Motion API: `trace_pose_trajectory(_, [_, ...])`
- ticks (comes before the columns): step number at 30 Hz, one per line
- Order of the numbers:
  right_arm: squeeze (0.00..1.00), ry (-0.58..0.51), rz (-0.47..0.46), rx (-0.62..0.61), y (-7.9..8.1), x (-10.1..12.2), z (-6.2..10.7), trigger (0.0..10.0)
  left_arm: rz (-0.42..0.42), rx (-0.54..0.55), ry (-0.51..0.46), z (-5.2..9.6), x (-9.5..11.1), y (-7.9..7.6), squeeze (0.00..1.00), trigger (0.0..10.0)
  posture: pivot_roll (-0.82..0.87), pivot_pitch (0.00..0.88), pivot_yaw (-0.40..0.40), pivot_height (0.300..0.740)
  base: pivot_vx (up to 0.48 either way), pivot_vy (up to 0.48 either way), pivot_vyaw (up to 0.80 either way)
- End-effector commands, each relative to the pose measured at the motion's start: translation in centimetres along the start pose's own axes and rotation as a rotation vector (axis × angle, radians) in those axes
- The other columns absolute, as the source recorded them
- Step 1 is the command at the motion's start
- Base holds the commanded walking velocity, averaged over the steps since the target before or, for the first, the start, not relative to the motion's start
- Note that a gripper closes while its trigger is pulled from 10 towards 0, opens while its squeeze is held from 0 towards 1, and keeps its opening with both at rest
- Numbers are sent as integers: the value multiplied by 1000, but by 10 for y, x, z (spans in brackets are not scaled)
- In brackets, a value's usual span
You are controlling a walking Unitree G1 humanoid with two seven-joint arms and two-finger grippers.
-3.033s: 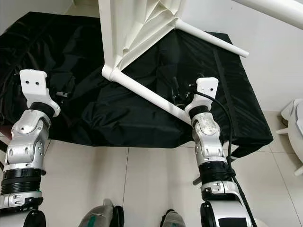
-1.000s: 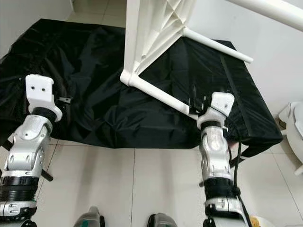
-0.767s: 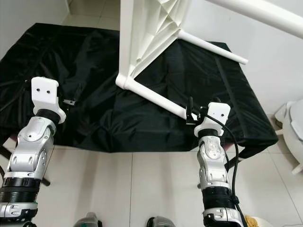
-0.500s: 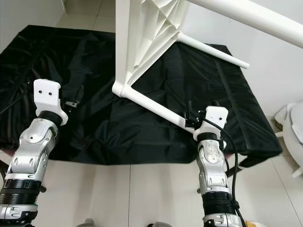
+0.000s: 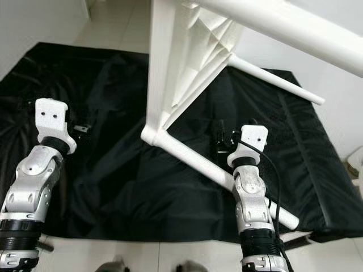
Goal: Building children table
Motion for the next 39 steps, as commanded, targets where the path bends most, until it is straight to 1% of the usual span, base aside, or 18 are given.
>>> trace_pose_trajectory(1, [0, 15, 5, -7, -4, -3, 2, 10000, 12, -23, 19, 1, -5, -6, 0, 10000, 89, 77, -68, 740, 0, 0, 0])
trace_pose_trajectory(7, [0, 18, 7, -3, -4, -3, 1, 10000, 19, -79, 7, 3, -3, -12, 0, 10000, 92, 76, -69, 740, 0, 0, 0])
trace_pose_trajectory(9, [0, 20, 9, -2, -3, -4, 1, 10000, 12, -174, -12, 6, 2, -22, 0, 10000, 91, 74, -66, 740, 0, 0, 0])
trace_pose_trajectory(10, [0, 20, 9, -2, -3, -4, 1, 10000, 12, -174, -12, 6, 2, -22, 0, 10000, 91, 74, -66, 740, 0, 0, 0])
trace_pose_trajectory(12, [0, 21, 9, -2, -3, -4, 1, 10000, 9, -221, -12, 8, 2, -28, 0, 10000, 91, 74, -66, 740, 0, 0, 0])
trace_pose_trajectory(13, [0, 21, 9, -3, -3, -4, 1, 10000, 1, -277, -8, 9, 1, -35, 0, 10000, 91, 75, -64, 740, 0, 0, 0])
trace_pose_trajectory(14, [0, 21, 9, -3, -3, -4, 1, 10000, 1, -277, -8, 9, 1, -35, 0, 10000, 91, 75, -64, 740, 0, 0, 0])
trace_pose_trajectory(15, [0, 21, 9, -5, -3, -4, 1, 10000, -11, -355, -14, 13, 3, -45, 0, 10000, 90, 77, -65, 740, 0, 0, 0])
trace_pose_trajectory(17, [0, 21, 9, -5, -3, -4, 1, 10000, -11, -355, -14, 13, 3, -45, 0, 10000, 90, 77, -65, 740, 0, 0, 0])
trace_pose_trajectory(18, [0, 20, 10, -7, -4, -3, 0, 10000, -5, -444, -14, 17, 3, -56, 0, 10000, 93, 81, -67, 740, 0, 0, 0])
trace_pose_trajectory(19, [0, 20, 10, -7, -4, -3, 0, 10000, -5, -444, -14, 17, 3, -56, 0, 10000, 93, 81, -67, 740, 0, 0, 0])
trace_pose_trajectory(21, [0, 20, 14, -15, -7, -3, 0, 10000, -13, -608, 1, 25, 3, -72, 0, 10000, 90, 88, -63, 740, 0, 0, 0])
trace_pose_trajectory(22, [0, 20, 14, -15, -7, -3, 0, 10000, -13, -608, 1, 25, 3, -72, 0, 10000, 90, 88, -63, 740, 0, 0, 0])
trace_pose_trajectory(25, [0, 19, 19, -28, -11, -3, -1, 10000, -11, -711, 9, 25, 6, -79, 0, 10000, 88, 91, -61, 740, 0, 0, 0])
trace_pose_trajectory(28, [0, 19, 20, -30, -12, -3, -2, 10000, -46, -720, -3, 23, 8, -80, 0, 10000, 87, 92, -60, 740, 0, 0, 0])
trace_pose_trajectory(31, [0, 16, 21, -39, -13, -2, -2, 10000, -91, -677, 2, 9, 10, -76, 0, 10000, 80, 91, -55, 740, 0, 0, 0])
trace_pose_trajectory(32, [0, 16, 21, -39, -13, -2, -2, 10000, -91, -677, 2, 9, 10, -76, 0, 10000, 80, 91, -55, 740, 0, 0, 0])
trace_pose_trajectory(39, [0, 8, 21, -52, -14, 0, -3, 10000, -113, -541, 34, -10, 11, -57, 0, 10000, 71, 88, -45, 740, 0, 0, 0])
Point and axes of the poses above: a point about 5 cm out from each wrist's last joint towards the gripper, its own z axis pointing back from the gripper into the wrist, its own x axis along the axis of the wrist's last joint, y = z × x, the point moved 5 cm from there along -z, pointing out of the wrist towards the gripper, and after that the axes turned 1 degree about -z, right-handed, at the moved point
